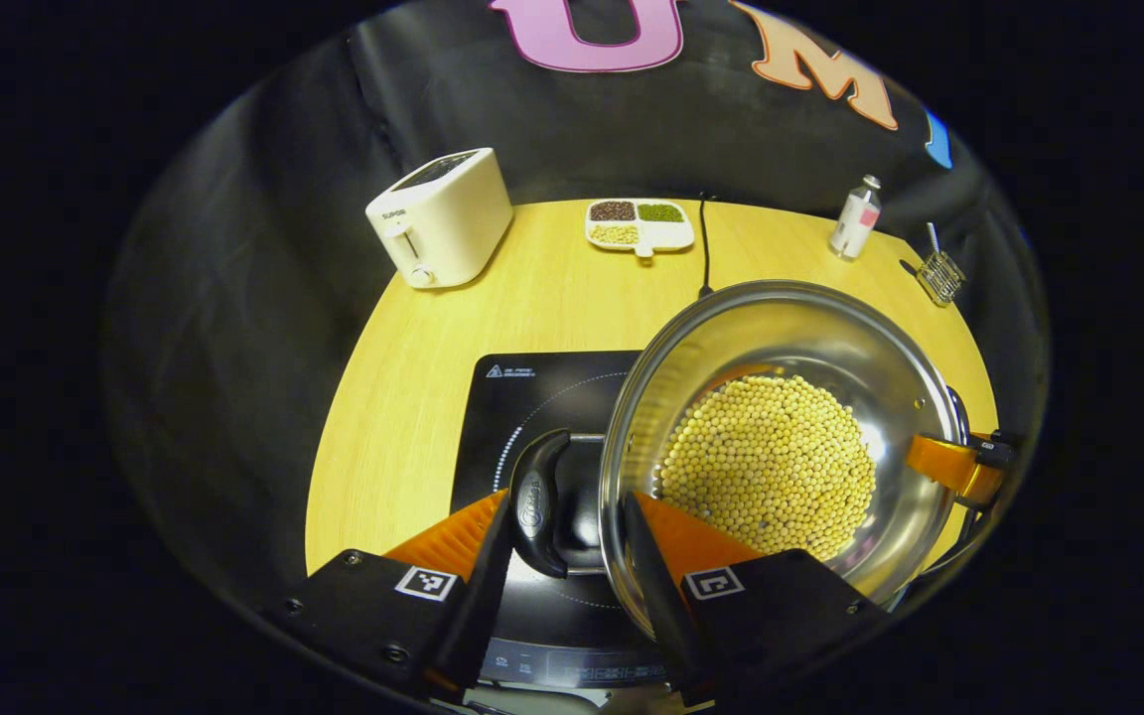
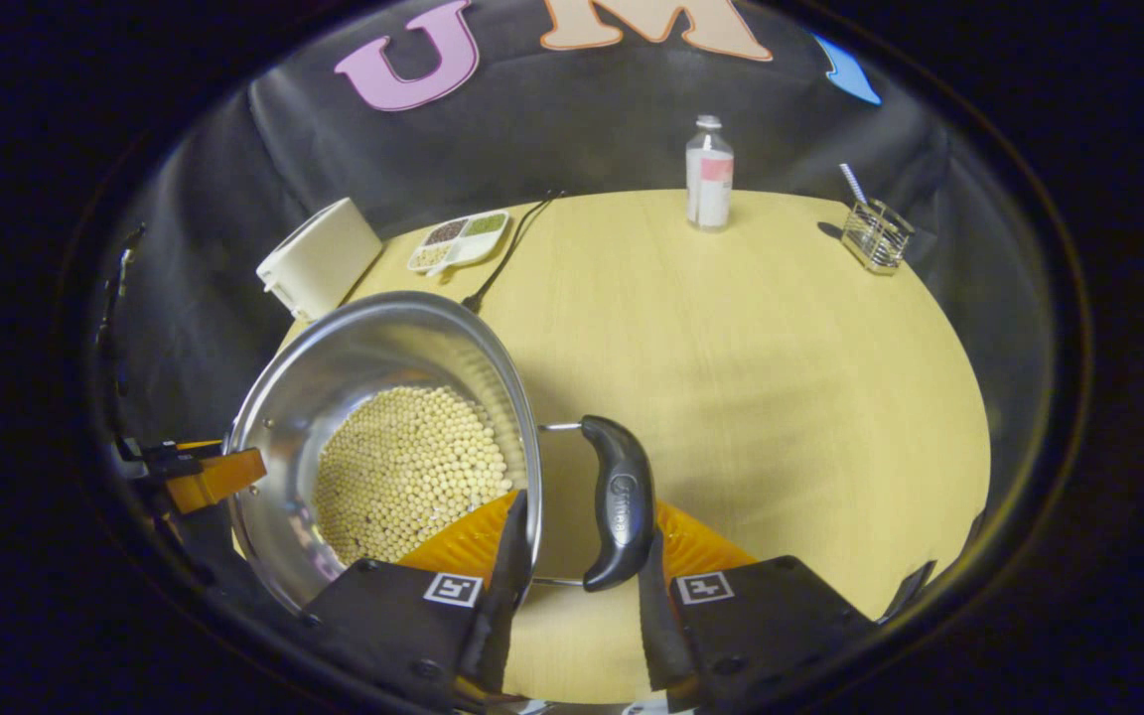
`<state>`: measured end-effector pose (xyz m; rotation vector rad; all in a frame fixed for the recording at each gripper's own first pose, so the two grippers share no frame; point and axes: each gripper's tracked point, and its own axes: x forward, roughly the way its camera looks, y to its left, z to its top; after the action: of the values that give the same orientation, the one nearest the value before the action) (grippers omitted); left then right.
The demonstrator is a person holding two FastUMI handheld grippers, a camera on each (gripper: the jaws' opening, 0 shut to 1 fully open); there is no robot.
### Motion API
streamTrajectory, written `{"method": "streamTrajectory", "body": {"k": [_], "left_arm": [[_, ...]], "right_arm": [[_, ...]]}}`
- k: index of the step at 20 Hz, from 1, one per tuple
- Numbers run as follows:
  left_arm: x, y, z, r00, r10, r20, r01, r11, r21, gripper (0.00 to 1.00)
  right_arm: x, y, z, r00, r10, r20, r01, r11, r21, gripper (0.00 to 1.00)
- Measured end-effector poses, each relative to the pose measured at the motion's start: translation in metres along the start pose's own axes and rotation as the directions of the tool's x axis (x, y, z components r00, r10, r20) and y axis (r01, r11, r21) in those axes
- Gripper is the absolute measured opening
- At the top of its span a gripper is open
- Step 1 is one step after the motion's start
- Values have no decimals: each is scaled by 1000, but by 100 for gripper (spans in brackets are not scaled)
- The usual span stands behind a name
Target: First push the handle of the pot to place it horizontally, then grasp the pot with both hands and set it on the induction cooktop.
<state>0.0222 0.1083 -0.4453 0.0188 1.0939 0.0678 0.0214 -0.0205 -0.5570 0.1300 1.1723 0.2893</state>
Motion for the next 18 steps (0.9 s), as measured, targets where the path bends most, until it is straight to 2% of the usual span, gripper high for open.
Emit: {"method": "streamTrajectory", "body": {"k": [7,8,9,17,18], "left_arm": [[6,34,2,1000,12,-8,-12,1000,-21,69],[7,39,1,1000,11,-9,-12,1000,-24,69],[8,42,1,1000,12,-12,-12,1000,-27,69],[12,73,2,1000,18,-12,-18,1000,-23,69],[13,77,2,1000,18,-12,-18,1000,-21,70]], "right_arm": [[2,0,2,1000,-3,-5,3,1000,1,51],[2,0,2,1000,-4,-3,4,1000,0,56],[1,0,3,1000,-4,-2,4,1000,0,51],[0,-1,2,1000,-6,7,5,1000,9,51],[0,0,1,1000,-5,6,5,1000,13,56]]}}
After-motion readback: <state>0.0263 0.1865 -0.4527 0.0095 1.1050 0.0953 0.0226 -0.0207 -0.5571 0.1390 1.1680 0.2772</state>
